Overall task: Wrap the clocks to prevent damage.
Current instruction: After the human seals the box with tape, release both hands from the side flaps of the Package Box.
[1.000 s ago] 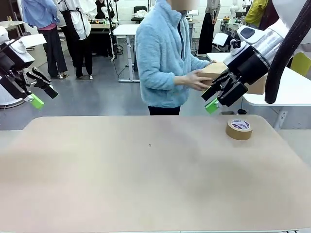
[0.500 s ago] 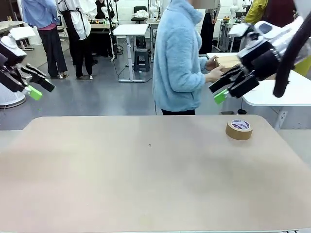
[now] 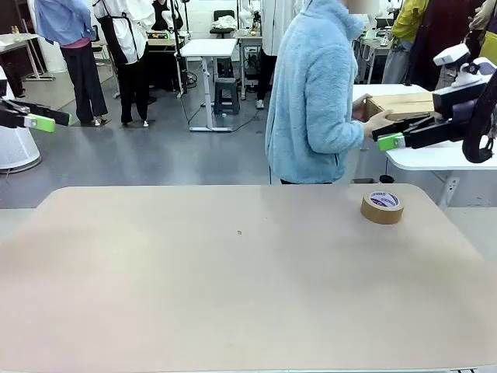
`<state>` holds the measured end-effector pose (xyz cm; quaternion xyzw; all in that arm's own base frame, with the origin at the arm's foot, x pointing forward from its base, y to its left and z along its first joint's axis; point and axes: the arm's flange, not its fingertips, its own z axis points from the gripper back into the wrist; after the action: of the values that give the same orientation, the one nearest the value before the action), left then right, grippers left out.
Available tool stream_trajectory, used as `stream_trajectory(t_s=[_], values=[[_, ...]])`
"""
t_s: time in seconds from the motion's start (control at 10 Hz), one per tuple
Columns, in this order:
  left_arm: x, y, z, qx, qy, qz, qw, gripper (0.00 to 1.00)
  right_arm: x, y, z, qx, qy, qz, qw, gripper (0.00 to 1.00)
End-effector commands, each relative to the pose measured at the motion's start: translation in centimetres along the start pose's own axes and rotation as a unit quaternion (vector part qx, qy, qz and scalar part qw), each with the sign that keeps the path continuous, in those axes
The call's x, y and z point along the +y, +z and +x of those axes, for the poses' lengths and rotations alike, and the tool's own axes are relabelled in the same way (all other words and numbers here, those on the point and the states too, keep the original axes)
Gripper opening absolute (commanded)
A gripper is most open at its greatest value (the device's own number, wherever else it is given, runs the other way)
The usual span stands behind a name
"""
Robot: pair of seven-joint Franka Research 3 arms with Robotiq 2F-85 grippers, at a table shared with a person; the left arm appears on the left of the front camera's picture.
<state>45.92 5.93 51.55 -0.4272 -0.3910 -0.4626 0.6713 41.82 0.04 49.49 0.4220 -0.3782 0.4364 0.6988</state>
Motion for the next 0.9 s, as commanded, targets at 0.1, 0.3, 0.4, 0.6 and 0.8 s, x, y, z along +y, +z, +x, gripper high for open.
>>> stream_trajectory(t_s=[0.1, 0.3, 0.4, 0.6, 0.8], values=[[1.2, -1.2, -1.6, -0.005, 0.007, 0.017, 1.000, 1.00, -1.8, 0.0, -1.3, -0.043, -0.022, -0.033, 0.998, 1.00], [1.5, -1.5, -1.8, 0.007, 0.008, 0.028, 1.000, 1.00, -2.1, 0.4, -1.3, -0.055, -0.024, -0.050, 0.997, 1.00], [1.6, -1.7, -1.6, 0.019, 0.003, 0.022, 1.000, 1.00, -2.3, 0.5, -0.9, -0.055, -0.031, -0.053, 0.997, 1.00], [1.7, -1.3, -2.0, 0.008, 0.016, 0.015, 1.000, 1.00, -2.1, 1.0, -1.4, -0.040, -0.036, -0.036, 0.998, 1.00], [1.7, -1.3, -2.0, 0.008, 0.016, 0.015, 1.000, 1.00, -2.1, 1.0, -1.4, -0.040, -0.036, -0.036, 0.998, 1.00]])
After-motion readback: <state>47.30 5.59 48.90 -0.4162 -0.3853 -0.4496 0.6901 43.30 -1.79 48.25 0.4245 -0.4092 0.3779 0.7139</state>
